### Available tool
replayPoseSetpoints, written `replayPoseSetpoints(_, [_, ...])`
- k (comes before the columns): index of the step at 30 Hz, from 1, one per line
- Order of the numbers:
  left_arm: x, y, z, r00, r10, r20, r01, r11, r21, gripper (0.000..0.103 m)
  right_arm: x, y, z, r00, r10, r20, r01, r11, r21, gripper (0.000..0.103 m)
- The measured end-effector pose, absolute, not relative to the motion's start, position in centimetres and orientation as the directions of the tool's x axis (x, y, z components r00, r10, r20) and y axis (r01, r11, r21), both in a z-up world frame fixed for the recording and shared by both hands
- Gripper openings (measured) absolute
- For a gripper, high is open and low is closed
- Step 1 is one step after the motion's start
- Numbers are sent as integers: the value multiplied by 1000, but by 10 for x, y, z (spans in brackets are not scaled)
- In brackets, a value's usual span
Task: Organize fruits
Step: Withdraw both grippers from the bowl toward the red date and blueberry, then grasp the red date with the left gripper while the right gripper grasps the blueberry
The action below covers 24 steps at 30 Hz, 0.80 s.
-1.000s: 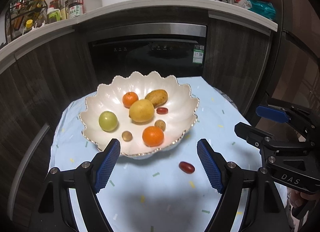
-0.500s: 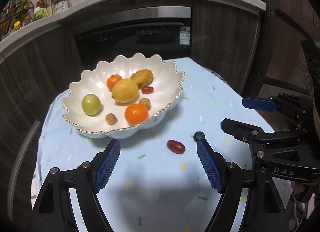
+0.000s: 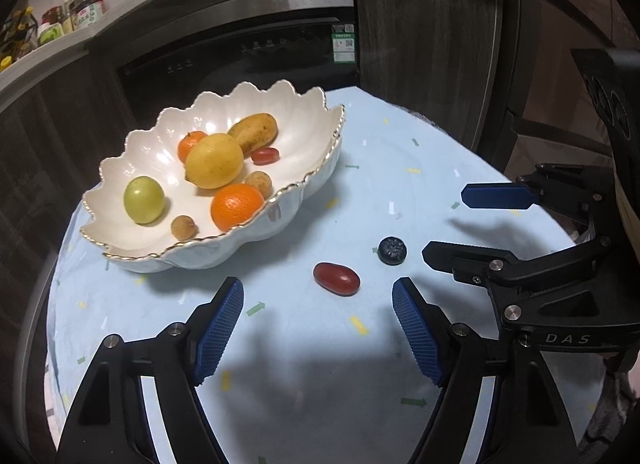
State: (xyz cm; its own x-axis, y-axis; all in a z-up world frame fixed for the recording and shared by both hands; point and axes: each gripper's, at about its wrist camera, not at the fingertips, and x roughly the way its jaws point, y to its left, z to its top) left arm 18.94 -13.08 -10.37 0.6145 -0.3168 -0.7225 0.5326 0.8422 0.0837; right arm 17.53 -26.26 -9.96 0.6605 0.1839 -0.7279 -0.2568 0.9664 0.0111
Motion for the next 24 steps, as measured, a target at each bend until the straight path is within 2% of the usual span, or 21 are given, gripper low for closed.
replayPoseSetpoints(8, [200, -135, -118, 591, -336, -734, 578, 811, 93, 75, 187, -258, -114, 629, 214, -747, -309, 951, 13, 53])
replayPoseSetpoints(18, [212, -142, -128, 556, -369, -745, 643, 758, 104, 63, 200, -255, -123, 599, 230, -767, -344, 939, 13, 47])
replayPoseSetpoints(24, [217, -148, -133, 524, -393, -756, 684, 723, 98, 54, 205, -251, -127, 577, 259, -774, -381, 924, 25, 38])
